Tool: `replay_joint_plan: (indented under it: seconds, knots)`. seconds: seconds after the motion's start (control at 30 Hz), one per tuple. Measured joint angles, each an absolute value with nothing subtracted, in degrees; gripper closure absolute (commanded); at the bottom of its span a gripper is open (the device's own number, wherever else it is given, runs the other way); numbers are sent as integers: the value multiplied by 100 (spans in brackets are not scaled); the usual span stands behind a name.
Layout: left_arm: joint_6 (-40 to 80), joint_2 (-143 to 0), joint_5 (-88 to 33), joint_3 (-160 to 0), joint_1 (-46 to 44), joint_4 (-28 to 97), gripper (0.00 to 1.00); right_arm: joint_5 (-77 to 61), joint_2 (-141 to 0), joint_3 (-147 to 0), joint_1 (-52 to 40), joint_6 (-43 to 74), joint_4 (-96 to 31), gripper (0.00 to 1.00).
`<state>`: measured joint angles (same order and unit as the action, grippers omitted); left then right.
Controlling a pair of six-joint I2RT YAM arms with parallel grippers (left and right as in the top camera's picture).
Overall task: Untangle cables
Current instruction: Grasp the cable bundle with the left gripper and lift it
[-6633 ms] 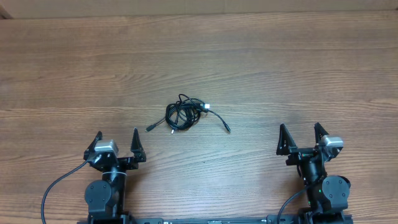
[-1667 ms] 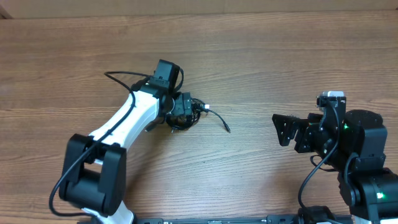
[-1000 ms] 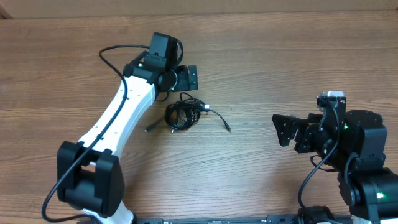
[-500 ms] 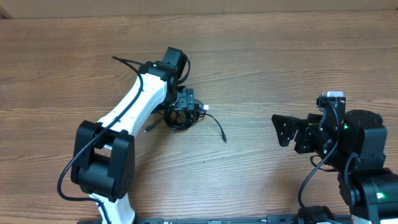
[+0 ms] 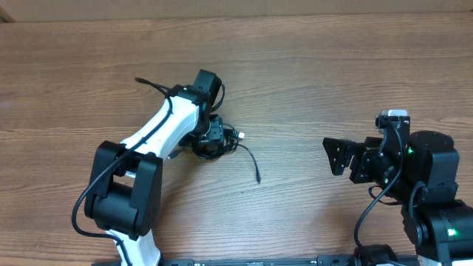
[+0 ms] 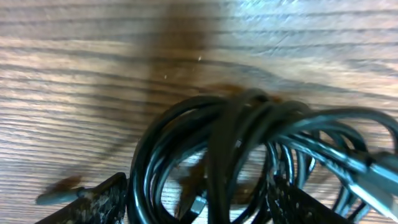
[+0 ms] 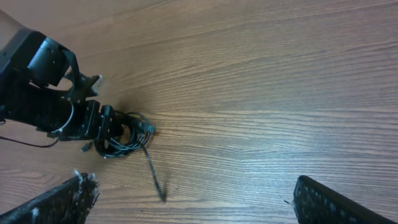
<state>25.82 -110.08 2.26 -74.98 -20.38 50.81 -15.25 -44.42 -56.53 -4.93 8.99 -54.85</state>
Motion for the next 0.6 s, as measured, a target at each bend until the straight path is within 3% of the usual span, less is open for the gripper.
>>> replay_joint_plan:
  seconds: [0.07, 0.43, 0.6]
  knots:
    - [2580, -11008, 226, -7422, -2038, 5048, 33, -1525, -4442, -5653, -493, 897, -5487, 0]
    - [2613, -11008, 207, -7303, -2038, 5037, 96, -1525, -4442, -5653, -493, 897, -5511, 0]
    - [2600, -11008, 128, -7310, -2038, 5046, 96, -1525, -4442, -5653, -493, 897, -5518, 0]
